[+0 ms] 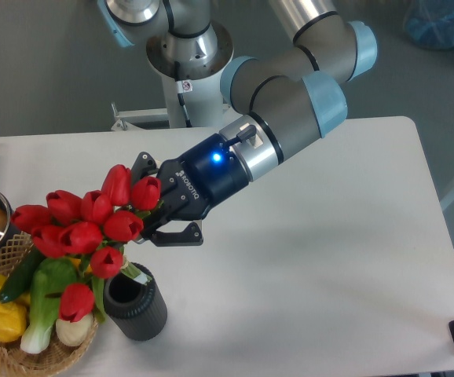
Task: Insert the flowers into the vase
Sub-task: 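Lower the tulip stems into the black vase opening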
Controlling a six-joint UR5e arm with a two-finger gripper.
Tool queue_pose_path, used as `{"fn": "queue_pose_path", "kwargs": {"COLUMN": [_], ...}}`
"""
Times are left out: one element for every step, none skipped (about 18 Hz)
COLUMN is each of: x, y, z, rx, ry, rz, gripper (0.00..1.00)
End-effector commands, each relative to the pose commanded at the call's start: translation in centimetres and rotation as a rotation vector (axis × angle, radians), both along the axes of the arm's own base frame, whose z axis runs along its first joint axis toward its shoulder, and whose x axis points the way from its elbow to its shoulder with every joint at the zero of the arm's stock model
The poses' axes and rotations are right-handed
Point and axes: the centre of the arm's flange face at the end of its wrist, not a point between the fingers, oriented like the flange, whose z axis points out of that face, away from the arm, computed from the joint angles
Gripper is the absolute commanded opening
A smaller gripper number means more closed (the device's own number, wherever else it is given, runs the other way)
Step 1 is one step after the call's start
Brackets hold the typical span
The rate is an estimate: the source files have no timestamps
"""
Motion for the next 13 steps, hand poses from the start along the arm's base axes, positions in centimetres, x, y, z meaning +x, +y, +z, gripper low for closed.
{"fn": "queue_pose_path", "kwargs": {"x": [0.0,0.1,0.1,0.5,1.0,1.3,1.5,1.5,1.6,1.5,1.5,1.5,1.4], "y": [0.0,0.1,0.2,0.6,0.9,1.1,1.2,1.2,1.3,1.4,1.4,1.4,1.5], "z": [0.0,0.0,-0.3,-0.5,-0.6,-0.6,-0.8,-0.8,-0.9,-1.1,-1.1,-1.2,-1.4], "rx": [0.0,0.0,-0.003,-0.004,-0.006,-0.006,-0.008,-0.009,-0.009,-0.011,-0.01,-0.01,-0.009], "ry": [0.0,0.0,-0.004,-0.005,-0.007,-0.007,-0.011,-0.011,-0.012,-0.014,-0.012,-0.013,-0.011], "rz": [0.0,-0.002,-0.003,-0.012,-0.021,-0.026,-0.031,-0.031,-0.032,-0.032,-0.032,-0.032,-0.033], "gripper": [0.02,0.02,0.02,0.02,0.02,0.02,0.02,0.02,0.02,0.02,0.02,0.02,0.02]}}
